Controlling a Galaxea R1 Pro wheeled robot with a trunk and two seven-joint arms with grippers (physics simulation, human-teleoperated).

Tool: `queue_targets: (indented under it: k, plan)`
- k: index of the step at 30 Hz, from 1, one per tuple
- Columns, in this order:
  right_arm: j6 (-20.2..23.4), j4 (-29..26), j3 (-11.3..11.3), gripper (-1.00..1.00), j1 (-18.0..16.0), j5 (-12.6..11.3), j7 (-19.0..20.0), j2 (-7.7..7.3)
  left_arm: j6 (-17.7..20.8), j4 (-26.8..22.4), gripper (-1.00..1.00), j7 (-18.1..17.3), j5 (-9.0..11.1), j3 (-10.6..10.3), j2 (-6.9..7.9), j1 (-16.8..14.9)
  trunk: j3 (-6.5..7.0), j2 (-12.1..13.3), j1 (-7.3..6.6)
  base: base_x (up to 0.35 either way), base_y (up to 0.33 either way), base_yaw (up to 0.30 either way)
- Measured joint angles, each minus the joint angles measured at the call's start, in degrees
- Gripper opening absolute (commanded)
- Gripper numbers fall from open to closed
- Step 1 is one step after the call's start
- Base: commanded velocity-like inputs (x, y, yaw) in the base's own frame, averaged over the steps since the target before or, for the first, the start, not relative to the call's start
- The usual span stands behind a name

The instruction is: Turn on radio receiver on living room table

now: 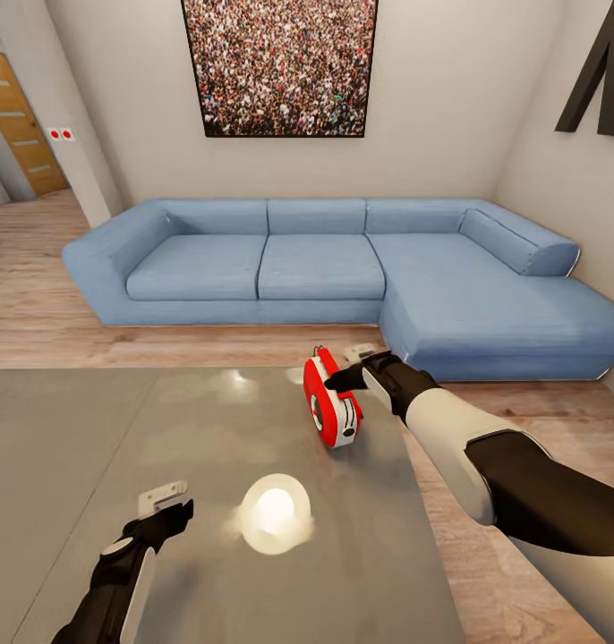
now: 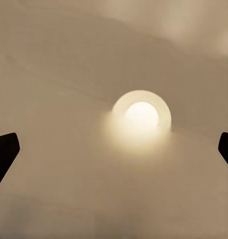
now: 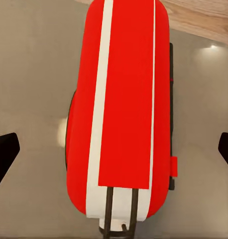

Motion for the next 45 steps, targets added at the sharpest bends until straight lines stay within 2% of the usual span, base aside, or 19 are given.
queue_targets:
  k: [20, 32, 45]
  plan:
    - [0.5, -0.1, 0.0, 1.0, 0.0, 0.3, 0.0, -0.16, -0.1, 0.1, 1.0, 0.0, -0.1, 0.0, -0.08, 0.0, 0.0, 0.0, 0.0, 0.0, 0.0, 0.0]
    - [0.5, -0.1, 0.0, 1.0, 0.0, 0.3, 0.0, -0.23, -0.1, 0.2, 1.0, 0.1, -0.1, 0.0, -0.09, 0.0, -2.15, -4.8, 2.63, 0.0, 0.0, 0.0]
    - [0.5, -0.1, 0.0, 1.0, 0.0, 0.3, -0.1, -0.23, -0.1, 1.0, 1.0, 0.1, -0.1, -0.1, -0.09, 0.0, -2.15, -4.8, 2.64, 0.0, 0.0, 0.0]
